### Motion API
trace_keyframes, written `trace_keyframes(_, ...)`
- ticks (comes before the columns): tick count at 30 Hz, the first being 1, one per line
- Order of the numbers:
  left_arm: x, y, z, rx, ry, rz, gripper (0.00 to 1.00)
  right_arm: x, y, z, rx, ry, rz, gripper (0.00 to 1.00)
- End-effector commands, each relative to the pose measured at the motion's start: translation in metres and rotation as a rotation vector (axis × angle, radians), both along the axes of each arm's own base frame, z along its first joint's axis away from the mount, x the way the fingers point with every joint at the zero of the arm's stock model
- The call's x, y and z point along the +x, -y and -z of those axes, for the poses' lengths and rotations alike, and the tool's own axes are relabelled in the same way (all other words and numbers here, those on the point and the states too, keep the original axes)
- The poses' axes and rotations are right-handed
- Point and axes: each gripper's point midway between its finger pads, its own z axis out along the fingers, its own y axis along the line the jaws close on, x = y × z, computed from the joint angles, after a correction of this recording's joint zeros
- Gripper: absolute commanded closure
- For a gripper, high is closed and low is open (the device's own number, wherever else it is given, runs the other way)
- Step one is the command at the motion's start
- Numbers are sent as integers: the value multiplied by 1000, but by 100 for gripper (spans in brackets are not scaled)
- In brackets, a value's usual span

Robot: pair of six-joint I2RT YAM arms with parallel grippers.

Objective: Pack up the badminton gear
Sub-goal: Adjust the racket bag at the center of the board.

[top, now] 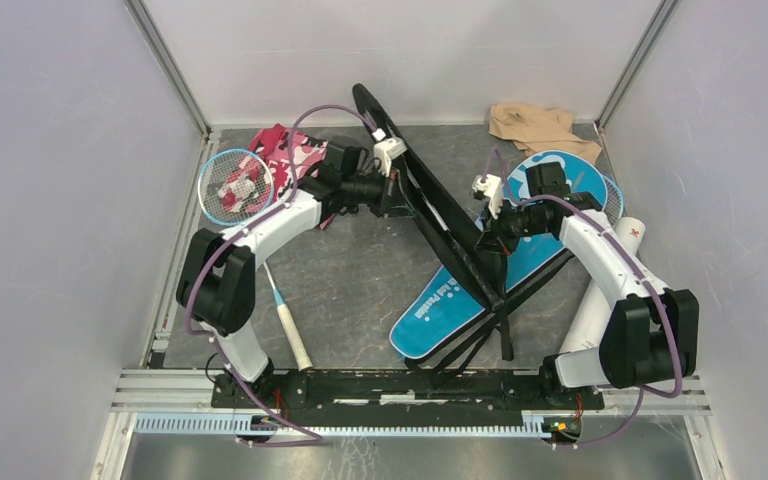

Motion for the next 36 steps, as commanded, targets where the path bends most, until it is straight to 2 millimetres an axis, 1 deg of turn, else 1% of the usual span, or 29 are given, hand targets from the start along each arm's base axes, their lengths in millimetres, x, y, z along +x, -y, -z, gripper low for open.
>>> trace_keyframes(1,6,40,-32,-91,46,34,98,4,-24,-29,58,68,-13,100)
trace_keyframes(5,9,61,-36,-113,8,33,98,0,-36,-29,54,69,-27,100)
trace_keyframes(7,11,68,-39,-134,-21,26,98,1,-38,-25,40,69,-12,100)
trace_keyframes(9,10,74,-42,-149,-39,29,98,7,-36,-22,20,70,34,100)
trace_keyframes(12,6,75,-41,-156,-57,37,98,17,-28,-20,-18,87,102,100)
trace_keyframes(14,2,75,-45,-175,-49,55,98,21,-25,-20,-34,94,121,100)
trace_keyframes(16,-3,74,-46,-181,-43,69,98,20,-26,-21,-34,104,108,100)
trace_keyframes(19,-4,69,-46,-178,-32,52,98,17,-28,-25,-18,121,75,98)
trace_keyframes(24,-6,63,-44,-186,-52,-8,98,19,-28,-33,-23,118,70,88)
trace_keyframes(26,-8,60,-42,-182,-69,-30,98,21,-25,-36,-37,129,89,77)
trace_keyframes(27,-8,59,-40,-182,-83,-42,98,24,-22,-36,-53,132,112,68)
trace_keyframes(30,-10,58,-41,-189,-117,-59,98,27,-13,-39,-98,147,146,53)
trace_keyframes(32,-9,59,-43,-193,-124,-67,98,27,-9,-43,-115,172,151,49)
trace_keyframes(35,-7,60,-45,-192,-125,-69,98,19,0,-47,-155,201,137,45)
trace_keyframes(36,-6,60,-45,-190,-125,-70,98,14,4,-47,-174,209,125,42)
